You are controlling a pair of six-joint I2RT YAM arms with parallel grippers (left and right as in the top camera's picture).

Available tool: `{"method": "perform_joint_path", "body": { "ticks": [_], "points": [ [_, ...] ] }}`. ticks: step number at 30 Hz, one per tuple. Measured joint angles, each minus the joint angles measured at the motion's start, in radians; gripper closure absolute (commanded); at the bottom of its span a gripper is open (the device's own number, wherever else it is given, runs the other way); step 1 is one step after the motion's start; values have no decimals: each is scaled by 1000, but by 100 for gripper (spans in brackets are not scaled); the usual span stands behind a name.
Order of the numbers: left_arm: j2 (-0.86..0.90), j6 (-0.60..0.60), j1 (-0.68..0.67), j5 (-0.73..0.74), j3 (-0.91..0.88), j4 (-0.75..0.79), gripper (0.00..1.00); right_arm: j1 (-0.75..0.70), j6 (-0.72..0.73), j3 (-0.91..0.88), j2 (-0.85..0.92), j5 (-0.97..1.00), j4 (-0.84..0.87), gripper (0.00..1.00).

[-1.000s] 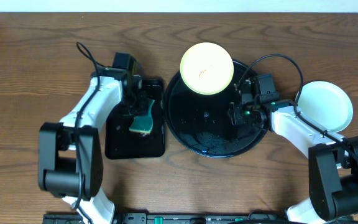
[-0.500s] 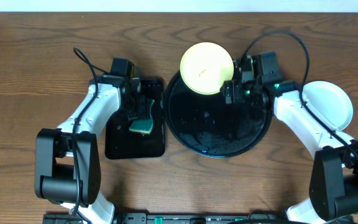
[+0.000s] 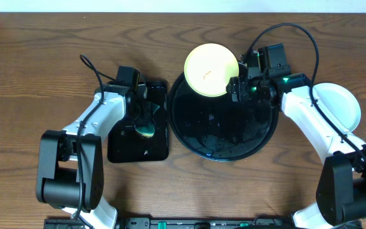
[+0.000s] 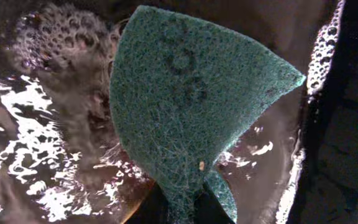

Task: Clean dirty plates on tray and stack at the side

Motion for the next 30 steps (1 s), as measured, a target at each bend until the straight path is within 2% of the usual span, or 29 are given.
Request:
{"method": "perform_joint_path", "body": {
  "ticks": [2, 3, 4, 6, 13, 25, 30],
  "points": [
    [0, 0, 0, -3, 7, -21, 90, 2, 0, 0, 0, 0, -7, 29],
    [0, 0, 0, -7, 13, -37, 67, 2, 0, 0, 0, 0, -8, 29],
    [0, 7, 0, -13, 21, -55, 55, 2, -2, 0, 0, 0, -7, 28],
    [0, 3, 0, -27, 39, -95, 44, 2, -5, 0, 0, 2, -6, 25],
    [0, 3, 1, -47, 113, -130, 44, 2, -17, 0, 0, 26, 8, 25],
    [0, 2, 1, -38, 114, -145, 45, 2, -20, 0, 0, 30, 10, 25],
    [0, 2, 1, -32, 82, -102, 45, 2, -20, 0, 0, 30, 11, 25]
  ]
}}
